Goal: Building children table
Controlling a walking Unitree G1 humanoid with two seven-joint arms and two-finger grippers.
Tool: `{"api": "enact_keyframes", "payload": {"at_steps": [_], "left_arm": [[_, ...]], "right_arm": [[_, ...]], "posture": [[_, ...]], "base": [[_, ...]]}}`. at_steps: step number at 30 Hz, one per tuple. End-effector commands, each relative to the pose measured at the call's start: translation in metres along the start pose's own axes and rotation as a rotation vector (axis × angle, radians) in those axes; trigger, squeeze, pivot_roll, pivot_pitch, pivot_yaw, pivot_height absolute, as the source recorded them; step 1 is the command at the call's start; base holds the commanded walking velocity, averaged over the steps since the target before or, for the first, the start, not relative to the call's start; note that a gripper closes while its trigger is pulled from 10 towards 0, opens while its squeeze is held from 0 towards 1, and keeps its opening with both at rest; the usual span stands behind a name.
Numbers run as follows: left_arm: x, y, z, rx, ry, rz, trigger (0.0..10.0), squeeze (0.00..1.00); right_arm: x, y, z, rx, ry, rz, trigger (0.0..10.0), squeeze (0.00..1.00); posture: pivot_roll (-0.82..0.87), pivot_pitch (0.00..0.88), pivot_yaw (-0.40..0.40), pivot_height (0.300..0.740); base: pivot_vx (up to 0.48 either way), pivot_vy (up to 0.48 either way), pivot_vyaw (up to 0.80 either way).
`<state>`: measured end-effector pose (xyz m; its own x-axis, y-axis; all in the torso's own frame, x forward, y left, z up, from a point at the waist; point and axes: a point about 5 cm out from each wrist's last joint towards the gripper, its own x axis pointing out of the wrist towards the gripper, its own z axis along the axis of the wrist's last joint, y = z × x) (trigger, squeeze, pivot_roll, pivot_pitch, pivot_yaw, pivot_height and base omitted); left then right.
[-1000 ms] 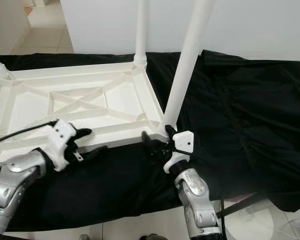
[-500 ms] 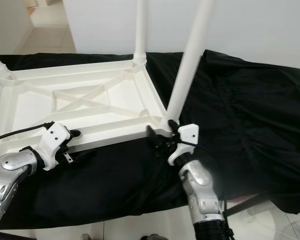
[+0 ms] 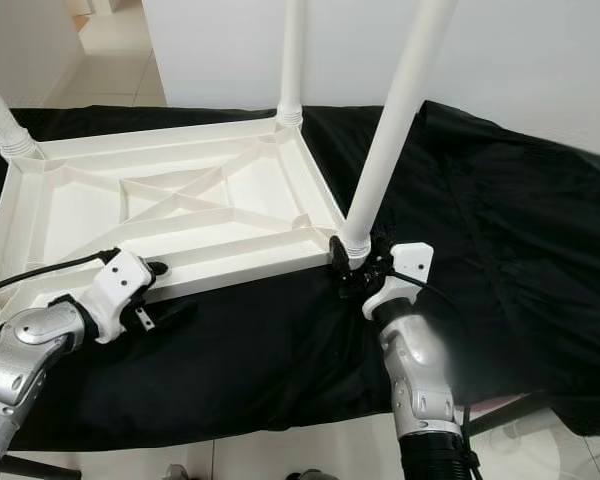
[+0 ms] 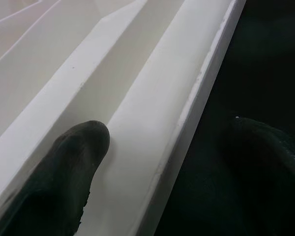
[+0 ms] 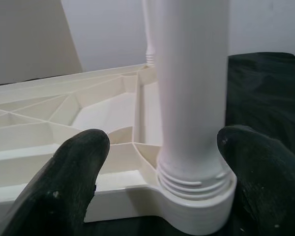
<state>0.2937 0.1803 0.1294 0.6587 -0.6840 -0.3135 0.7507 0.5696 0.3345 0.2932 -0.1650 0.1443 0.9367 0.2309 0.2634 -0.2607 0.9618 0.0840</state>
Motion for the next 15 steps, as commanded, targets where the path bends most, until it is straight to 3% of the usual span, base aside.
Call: {"api": "enact_keyframes", "payload": {"at_steps": [1, 2, 3, 4, 5, 15], "left_arm": [[0.0028, -0.0050, -0.0169, -0.032, 0.078, 0.024, 6.8, 0.00], [0.0027, -0.0041, -0.0177, -0.027, 0.086, 0.030, 6.8, 0.00], [0.0029, -0.0015, -0.0195, -0.029, 0.101, 0.050, 0.7, 0.00], [0.0029, -0.0015, -0.0195, -0.029, 0.101, 0.050, 0.7, 0.00], [0.0034, 0.0022, -0.0209, -0.043, 0.112, 0.078, 0.0, 0.00], [0.0048, 0.0035, -0.0224, -0.040, 0.118, 0.091, 0.0, 0.00]], "right_arm": [[0.0000, -0.0010, -0.0022, 0.010, 0.000, -0.012, 10.0, 0.00], [0.0005, -0.0009, -0.0020, 0.010, -0.002, -0.012, 10.0, 0.00], [0.0016, -0.0004, -0.0013, 0.010, -0.006, -0.011, 10.0, 0.00], [0.0016, -0.0004, -0.0013, 0.010, -0.006, -0.011, 10.0, 0.00], [0.0031, 0.0002, -0.0006, 0.009, -0.009, -0.007, 10.0, 0.00], [0.0041, 0.0007, -0.0012, 0.000, -0.006, 0.003, 10.0, 0.00]], "posture": [[-0.03, 0.115, -0.033, 0.740], [-0.03, 0.115, -0.033, 0.740], [-0.03, 0.113, -0.034, 0.740], [-0.03, 0.113, -0.034, 0.740], [-0.03, 0.112, -0.035, 0.740], [-0.03, 0.105, -0.041, 0.740]], "base": [[0.000, 0.000, 0.00], [0.000, 0.000, 0.00], [0.000, 0.000, 0.00], [0.000, 0.000, 0.00], [0.000, 0.000, 0.00], [0.000, 0.000, 0.00]]}}
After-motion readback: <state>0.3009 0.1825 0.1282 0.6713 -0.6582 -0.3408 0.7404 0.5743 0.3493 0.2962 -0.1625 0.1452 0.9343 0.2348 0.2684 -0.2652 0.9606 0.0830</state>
